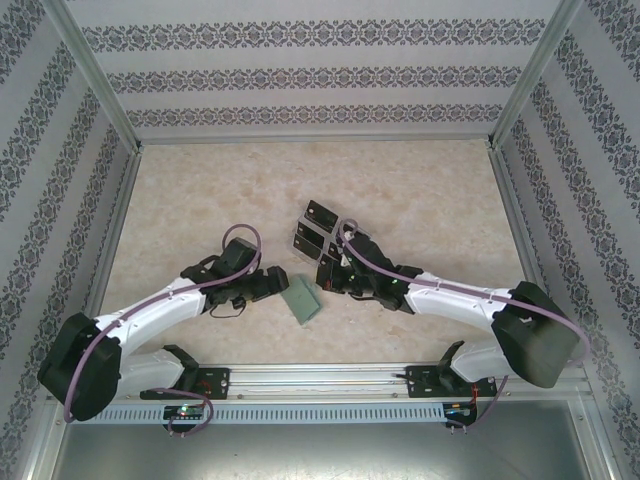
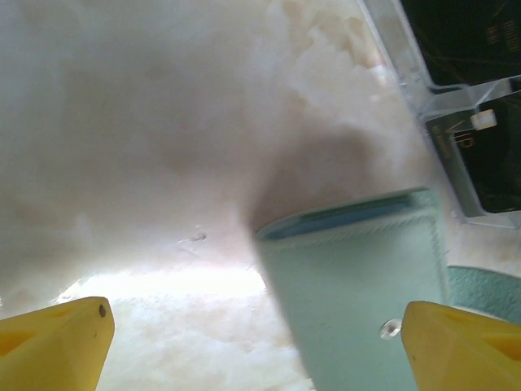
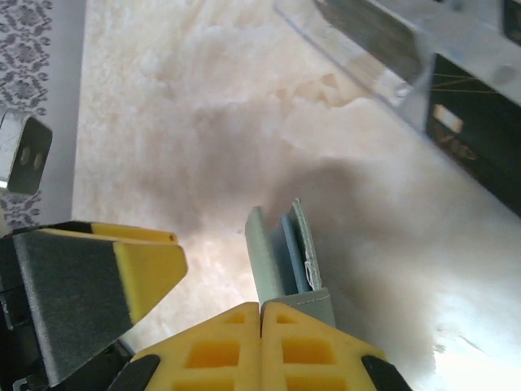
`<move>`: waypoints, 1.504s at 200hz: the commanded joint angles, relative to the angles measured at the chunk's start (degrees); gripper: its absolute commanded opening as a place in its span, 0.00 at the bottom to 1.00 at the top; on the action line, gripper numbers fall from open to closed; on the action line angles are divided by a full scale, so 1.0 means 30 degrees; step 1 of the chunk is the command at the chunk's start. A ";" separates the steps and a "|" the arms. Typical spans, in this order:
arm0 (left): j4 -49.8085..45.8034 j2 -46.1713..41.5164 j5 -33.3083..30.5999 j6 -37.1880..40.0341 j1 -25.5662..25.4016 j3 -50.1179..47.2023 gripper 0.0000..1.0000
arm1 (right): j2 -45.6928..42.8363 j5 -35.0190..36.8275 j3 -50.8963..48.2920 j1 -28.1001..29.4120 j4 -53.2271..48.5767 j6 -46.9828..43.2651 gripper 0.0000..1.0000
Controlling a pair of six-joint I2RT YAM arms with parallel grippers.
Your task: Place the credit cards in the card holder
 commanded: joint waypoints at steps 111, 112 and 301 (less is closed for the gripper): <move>-0.0445 0.0821 -0.0058 -0.0171 0.0614 0.0880 0.96 | -0.0838 0.1030 0.0862 0.1308 0.0608 0.0931 0.00; -0.0422 0.0846 -0.0037 -0.0163 0.0672 0.0882 0.96 | -0.0810 0.1065 0.0901 0.1341 0.0623 0.0956 0.00; -0.2010 0.1167 0.2587 0.2632 0.4250 0.2513 0.97 | -0.4877 1.1406 -0.4805 0.4041 -0.0393 0.7508 0.00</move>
